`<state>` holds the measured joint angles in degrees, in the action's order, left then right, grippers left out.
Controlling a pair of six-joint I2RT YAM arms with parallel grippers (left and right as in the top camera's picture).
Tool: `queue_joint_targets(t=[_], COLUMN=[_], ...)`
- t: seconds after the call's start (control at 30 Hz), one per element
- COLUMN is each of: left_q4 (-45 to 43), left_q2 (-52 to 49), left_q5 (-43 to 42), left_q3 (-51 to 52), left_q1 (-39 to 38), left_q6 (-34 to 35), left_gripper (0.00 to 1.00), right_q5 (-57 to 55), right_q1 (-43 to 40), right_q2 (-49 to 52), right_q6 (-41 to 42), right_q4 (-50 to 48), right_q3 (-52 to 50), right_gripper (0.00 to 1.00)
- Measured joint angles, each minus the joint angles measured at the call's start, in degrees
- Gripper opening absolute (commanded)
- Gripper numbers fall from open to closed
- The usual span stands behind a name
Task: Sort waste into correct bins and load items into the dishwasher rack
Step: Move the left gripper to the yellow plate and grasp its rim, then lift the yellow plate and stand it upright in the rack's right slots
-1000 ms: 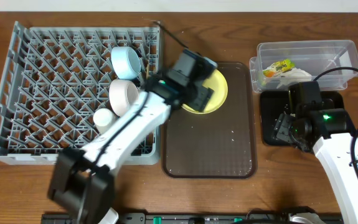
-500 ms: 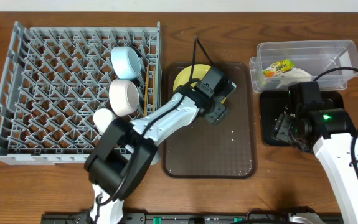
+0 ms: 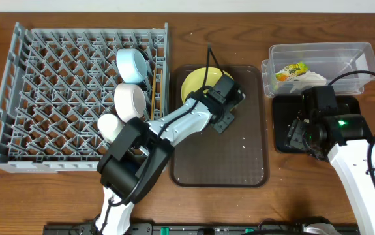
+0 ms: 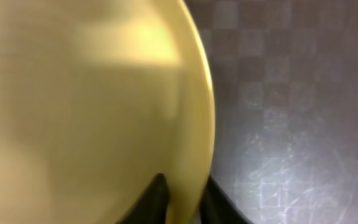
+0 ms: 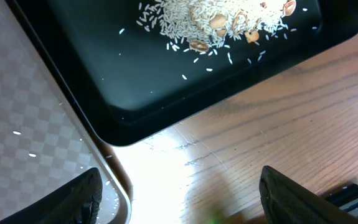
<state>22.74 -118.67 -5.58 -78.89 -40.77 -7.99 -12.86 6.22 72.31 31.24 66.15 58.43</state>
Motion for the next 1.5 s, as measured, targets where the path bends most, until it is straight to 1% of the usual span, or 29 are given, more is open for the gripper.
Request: queue_joint_targets(t=[0.23, 0.4, 0.53, 0.7, 0.8, 0.87, 0.97, 1.1, 1.23, 1.37, 1.5], left_q4=[2.2, 4.5, 5.4, 5.3, 5.4, 5.3, 5.3, 5.4, 5.4, 5.4, 5.4], left_q2=[0.7, 4.3, 11.8, 23.3, 29.6, 31.8, 33.6, 33.3, 32.2, 29.8, 26.3], left_q5=[1.3, 1.2, 0.2, -0.9, -2.3, -4.5, -11.1, -23.2, -37.8, -50.4, -60.6], left_q3=[-0.4, 0.0, 0.3, 0.3, 0.3, 0.3, 0.3, 0.3, 0.3, 0.3, 0.3], left_q1=[-2.7, -5.1, -5.8, -4.4, -1.1, 2.1, 9.2, 20.5, 31.5, 38.9, 43.4], left_q6=[-0.8, -0.6, 1.7, 4.0, 7.3, 9.1, 12.2, 16.2, 18.2, 18.8, 19.0], left_gripper=[0.06, 0.06, 0.06, 0.06, 0.06, 0.06, 0.06, 0.06, 0.06, 0.06, 0.06], right_q5=[0.0, 0.0, 0.0, 0.0, 0.0, 0.0, 0.0, 0.0, 0.0, 0.0, 0.0], right_q1=[0.0, 0.0, 0.0, 0.0, 0.0, 0.0, 0.0, 0.0, 0.0, 0.0, 0.0], right_q2=[0.0, 0.0, 0.0, 0.0, 0.0, 0.0, 0.0, 0.0, 0.0, 0.0, 0.0], right_q6=[0.0, 0.0, 0.0, 0.0, 0.0, 0.0, 0.0, 0.0, 0.0, 0.0, 0.0], right_q4=[0.0, 0.0, 0.0, 0.0, 0.0, 0.0, 0.1, 0.1, 0.1, 0.1, 0.1], right_q3=[0.0, 0.0, 0.0, 0.0, 0.0, 0.0, 0.0, 0.0, 0.0, 0.0, 0.0], right_gripper=[0.79, 0.79, 0.79, 0.79, 0.79, 0.79, 0.79, 0.79, 0.79, 0.79, 0.79])
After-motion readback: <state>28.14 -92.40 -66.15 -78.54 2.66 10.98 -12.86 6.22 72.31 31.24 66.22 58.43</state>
